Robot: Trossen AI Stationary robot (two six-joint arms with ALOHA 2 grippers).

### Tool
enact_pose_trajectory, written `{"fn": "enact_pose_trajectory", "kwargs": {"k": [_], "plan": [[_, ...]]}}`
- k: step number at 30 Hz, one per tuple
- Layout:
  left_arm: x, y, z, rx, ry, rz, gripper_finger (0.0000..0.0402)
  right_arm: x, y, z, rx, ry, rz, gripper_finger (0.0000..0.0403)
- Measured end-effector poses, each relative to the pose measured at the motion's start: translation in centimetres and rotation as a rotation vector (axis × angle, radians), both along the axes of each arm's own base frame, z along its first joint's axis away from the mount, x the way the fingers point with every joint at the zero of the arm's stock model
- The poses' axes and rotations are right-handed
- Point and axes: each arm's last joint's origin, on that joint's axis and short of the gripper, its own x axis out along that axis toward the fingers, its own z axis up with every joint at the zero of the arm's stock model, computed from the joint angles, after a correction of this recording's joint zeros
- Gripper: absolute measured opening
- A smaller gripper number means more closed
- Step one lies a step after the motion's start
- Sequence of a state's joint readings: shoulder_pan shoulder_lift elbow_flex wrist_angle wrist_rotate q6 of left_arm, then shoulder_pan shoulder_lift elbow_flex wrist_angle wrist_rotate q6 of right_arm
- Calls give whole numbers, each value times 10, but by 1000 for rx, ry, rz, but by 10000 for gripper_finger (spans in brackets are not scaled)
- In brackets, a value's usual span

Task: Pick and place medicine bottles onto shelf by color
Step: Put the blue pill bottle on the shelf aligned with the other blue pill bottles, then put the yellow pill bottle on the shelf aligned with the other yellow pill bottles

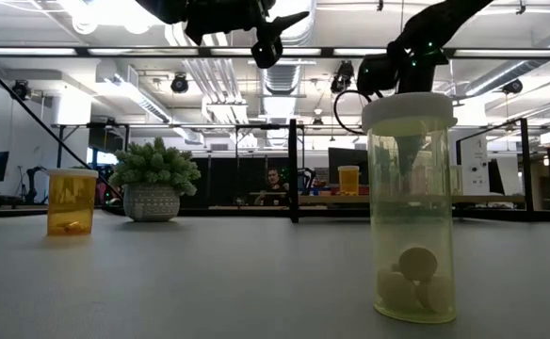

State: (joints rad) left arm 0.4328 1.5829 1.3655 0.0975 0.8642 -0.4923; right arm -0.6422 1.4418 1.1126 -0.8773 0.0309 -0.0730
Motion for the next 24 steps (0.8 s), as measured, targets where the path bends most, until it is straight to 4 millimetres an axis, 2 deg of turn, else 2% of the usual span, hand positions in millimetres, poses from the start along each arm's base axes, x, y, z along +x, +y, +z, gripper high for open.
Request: {"fn": "enact_pose_trajectory", "kwargs": {"k": [6, 14, 20, 24], "plan": [[-1, 1, 0, 0, 0, 4, 190, 3, -4, 24, -52, 22, 3, 199], [-1, 1, 0, -46, 22, 7, 190, 0, -2, 69, -29, 28, -37, 193], [-1, 1, -6, -55, 38, 7, 190, -9, 8, 92, -22, -49, -99, 186], [-1, 1, -10, -61, 49, 6, 190, -13, 23, 105, 25, -139, -120, 183]]}}
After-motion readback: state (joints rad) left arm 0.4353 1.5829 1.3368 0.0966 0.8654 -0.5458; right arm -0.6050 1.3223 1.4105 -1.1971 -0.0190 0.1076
